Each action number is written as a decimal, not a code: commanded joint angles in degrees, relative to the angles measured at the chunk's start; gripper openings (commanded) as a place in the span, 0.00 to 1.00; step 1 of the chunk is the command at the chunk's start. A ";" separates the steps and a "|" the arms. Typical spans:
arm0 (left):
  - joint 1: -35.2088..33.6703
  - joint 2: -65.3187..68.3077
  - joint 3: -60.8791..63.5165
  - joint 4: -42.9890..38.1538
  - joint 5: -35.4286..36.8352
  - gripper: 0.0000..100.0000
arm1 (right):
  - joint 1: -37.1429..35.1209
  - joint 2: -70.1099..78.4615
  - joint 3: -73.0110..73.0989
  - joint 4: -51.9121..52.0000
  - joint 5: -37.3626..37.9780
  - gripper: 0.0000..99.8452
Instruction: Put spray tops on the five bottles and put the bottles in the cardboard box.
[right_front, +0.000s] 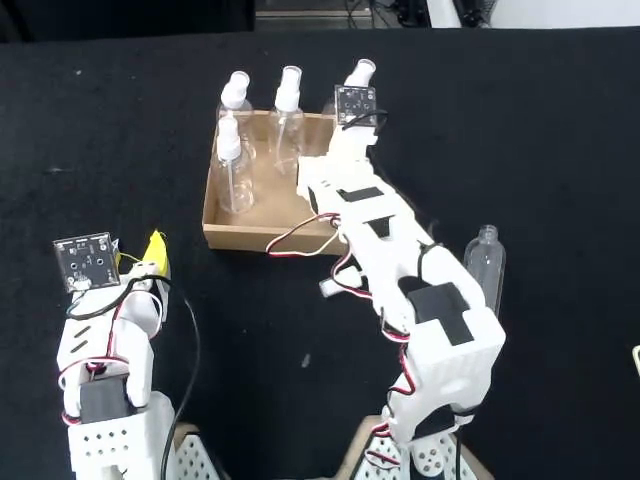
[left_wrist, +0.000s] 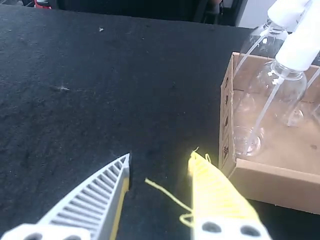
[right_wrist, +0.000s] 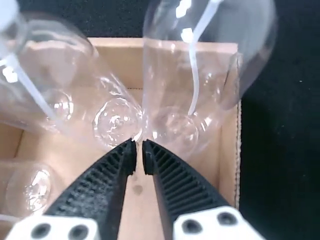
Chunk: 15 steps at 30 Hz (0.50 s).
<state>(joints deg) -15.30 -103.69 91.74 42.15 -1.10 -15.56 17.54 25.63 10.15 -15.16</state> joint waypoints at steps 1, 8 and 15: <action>-0.48 -0.88 -0.92 -1.23 -0.53 0.17 | 1.05 -0.48 -2.95 -1.14 0.00 0.01; -0.57 -0.88 -1.01 -1.14 -0.53 0.17 | 0.97 1.63 -3.38 -1.05 0.00 0.01; -0.57 -0.88 -1.01 -1.23 -0.53 0.17 | 0.97 0.92 -3.12 -1.23 -0.09 0.01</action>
<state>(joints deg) -15.30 -103.69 91.74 42.15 -1.10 -15.56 20.09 25.63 10.07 -15.16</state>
